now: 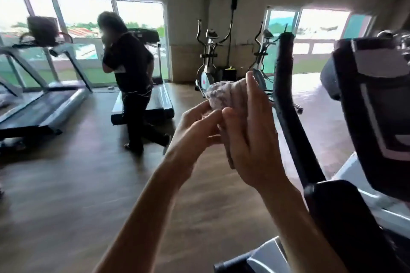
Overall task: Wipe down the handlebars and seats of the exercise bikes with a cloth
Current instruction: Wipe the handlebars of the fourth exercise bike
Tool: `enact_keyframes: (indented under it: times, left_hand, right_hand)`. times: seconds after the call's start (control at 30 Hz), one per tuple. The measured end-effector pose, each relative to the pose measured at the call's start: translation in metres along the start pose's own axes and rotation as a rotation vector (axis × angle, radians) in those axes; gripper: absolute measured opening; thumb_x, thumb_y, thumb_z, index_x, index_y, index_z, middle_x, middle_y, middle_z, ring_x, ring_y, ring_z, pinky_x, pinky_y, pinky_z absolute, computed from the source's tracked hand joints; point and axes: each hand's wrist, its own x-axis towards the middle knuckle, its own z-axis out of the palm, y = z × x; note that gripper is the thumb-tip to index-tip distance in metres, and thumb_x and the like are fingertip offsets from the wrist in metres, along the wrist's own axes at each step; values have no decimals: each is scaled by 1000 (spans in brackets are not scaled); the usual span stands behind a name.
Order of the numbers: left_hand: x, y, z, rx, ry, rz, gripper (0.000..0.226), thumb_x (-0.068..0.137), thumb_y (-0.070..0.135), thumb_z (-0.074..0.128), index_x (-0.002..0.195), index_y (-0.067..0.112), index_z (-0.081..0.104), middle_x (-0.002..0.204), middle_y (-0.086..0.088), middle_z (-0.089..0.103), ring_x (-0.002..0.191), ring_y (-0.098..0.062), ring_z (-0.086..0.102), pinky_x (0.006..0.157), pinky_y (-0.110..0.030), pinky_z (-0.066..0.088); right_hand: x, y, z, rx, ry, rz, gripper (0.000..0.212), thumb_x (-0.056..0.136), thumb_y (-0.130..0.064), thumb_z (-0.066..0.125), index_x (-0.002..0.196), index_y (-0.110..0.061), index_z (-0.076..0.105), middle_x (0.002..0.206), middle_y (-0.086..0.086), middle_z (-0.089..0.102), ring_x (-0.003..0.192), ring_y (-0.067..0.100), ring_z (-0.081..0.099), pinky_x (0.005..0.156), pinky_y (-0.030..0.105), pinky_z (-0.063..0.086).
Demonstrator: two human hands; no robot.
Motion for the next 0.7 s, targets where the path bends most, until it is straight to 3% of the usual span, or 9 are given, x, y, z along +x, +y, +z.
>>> enact_keyframes:
  times: [0.1, 0.23, 0.3, 0.37, 0.4, 0.47, 0.53, 0.6, 0.7]
  left_hand:
    - [29, 13, 8, -162, -217, -33, 26, 89, 27, 57, 101, 13, 76, 98, -14, 74, 89, -24, 71, 84, -39, 57]
    - [77, 36, 22, -333, -519, -167, 36, 88, 37, 51, 102, 10, 69, 92, -11, 66, 85, -25, 63, 80, -36, 55]
    - [100, 41, 30, -157, -482, -176, 46, 97, 46, 47, 105, 6, 69, 94, -15, 69, 84, -27, 67, 79, -37, 56]
    - [119, 36, 37, 83, -237, -89, 52, 103, 47, 46, 100, 4, 74, 91, -14, 77, 78, -26, 71, 79, -37, 57]
    - [127, 32, 38, 137, -81, -18, 47, 104, 42, 50, 97, 4, 76, 90, -14, 78, 75, -25, 71, 77, -37, 57]
    - [139, 26, 40, 122, 135, 83, 33, 101, 30, 55, 87, 9, 76, 85, -13, 77, 69, -23, 69, 70, -36, 55]
    - [152, 23, 43, 119, 176, 137, 27, 96, 28, 57, 79, 16, 74, 76, -6, 77, 66, -19, 69, 66, -34, 55]
    - [167, 24, 49, 192, 141, 201, 23, 86, 35, 58, 76, 22, 73, 73, 1, 76, 64, -17, 70, 67, -37, 59]
    - [185, 32, 60, 252, 96, 316, 20, 80, 37, 54, 71, 27, 68, 74, 5, 75, 73, -24, 72, 76, -47, 61]
  right_hand:
    - [27, 1, -20, -164, 109, -13, 78, 100, -53, 49, 159, -8, 25, 151, 8, 45, 137, 21, 48, 110, 47, 44]
    - [57, 7, -50, -192, 268, 9, 79, 97, -34, 68, 157, -7, 23, 145, 11, 48, 128, 14, 54, 97, 14, 47]
    - [73, 19, -57, -264, 377, -13, 76, 98, -23, 68, 155, -1, 23, 147, 18, 43, 130, 13, 49, 96, 0, 34]
    - [87, 40, -54, -357, 448, 13, 74, 99, -21, 65, 155, 4, 23, 148, 22, 38, 131, 11, 41, 100, -3, 26]
    - [92, 52, -51, -413, 441, 37, 73, 100, -25, 63, 154, 4, 24, 146, 24, 39, 129, 14, 40, 103, -1, 29]
    - [96, 74, -40, -569, 317, 143, 72, 101, -43, 55, 153, -1, 28, 136, 26, 44, 121, 30, 48, 103, 29, 49]
    - [95, 88, -33, -788, 232, 272, 75, 101, -57, 46, 152, -5, 30, 136, 29, 45, 124, 43, 49, 101, 51, 49]
    - [99, 91, -35, -1012, 289, 211, 76, 102, -56, 45, 151, 1, 35, 151, 33, 37, 140, 47, 37, 114, 56, 35]
    - [107, 91, -41, -1095, 282, -85, 69, 105, -39, 47, 151, 10, 33, 160, 32, 27, 150, 44, 27, 122, 52, 25]
